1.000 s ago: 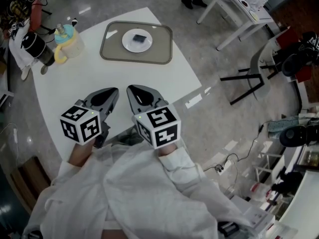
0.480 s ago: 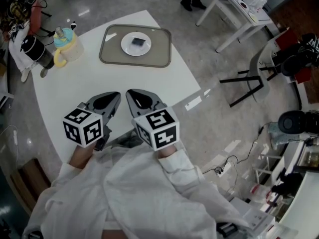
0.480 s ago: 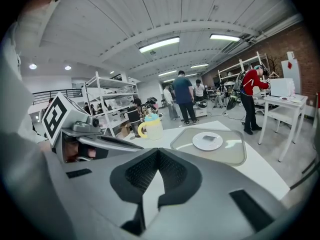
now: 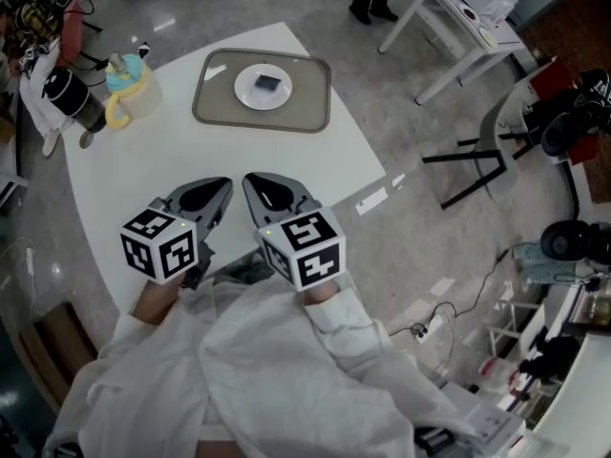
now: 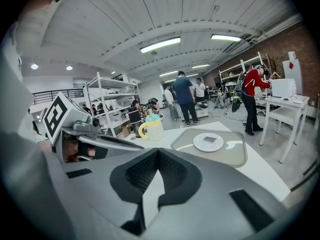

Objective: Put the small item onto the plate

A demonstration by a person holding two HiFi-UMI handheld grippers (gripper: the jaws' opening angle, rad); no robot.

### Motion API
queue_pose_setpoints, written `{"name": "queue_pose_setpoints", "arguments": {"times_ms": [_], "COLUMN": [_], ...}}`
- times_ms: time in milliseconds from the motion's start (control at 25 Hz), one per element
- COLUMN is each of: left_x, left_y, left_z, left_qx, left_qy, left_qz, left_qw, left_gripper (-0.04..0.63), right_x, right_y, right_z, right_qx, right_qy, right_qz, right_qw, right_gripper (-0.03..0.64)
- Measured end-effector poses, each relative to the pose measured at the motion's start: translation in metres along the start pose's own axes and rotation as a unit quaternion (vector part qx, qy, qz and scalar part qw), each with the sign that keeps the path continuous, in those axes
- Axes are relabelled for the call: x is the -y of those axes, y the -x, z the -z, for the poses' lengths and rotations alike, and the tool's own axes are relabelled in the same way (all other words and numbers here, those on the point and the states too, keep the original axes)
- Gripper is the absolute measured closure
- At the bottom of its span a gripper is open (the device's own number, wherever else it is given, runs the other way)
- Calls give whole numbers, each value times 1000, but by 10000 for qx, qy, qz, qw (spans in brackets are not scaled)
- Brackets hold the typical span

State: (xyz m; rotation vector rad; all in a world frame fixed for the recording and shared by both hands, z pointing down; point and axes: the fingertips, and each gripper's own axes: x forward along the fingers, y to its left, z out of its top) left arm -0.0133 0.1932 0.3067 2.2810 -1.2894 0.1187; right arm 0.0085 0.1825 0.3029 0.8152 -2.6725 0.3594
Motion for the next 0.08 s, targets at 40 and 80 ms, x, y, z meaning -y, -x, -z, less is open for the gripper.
{"name": "queue_pose_setpoints", "arguments": {"times_ms": [40,80], "left_x": [0,-1], "left_y": [0,0], "left_z": [1,2], "left_qx": [-7,-12], "left_qy": [-1,-1], "left_qz": [0,-1], "left_qw": [10000,10000], "left_gripper": [583,583], "right_x": [0,1], "right_y": [-1,-1], "right_z": [1,1], "right_qx": [-5,-11], "right_qy": [-1,0], "right_qz": [0,-1], "right_qw": [10000,10000], "right_gripper": [601,601]}}
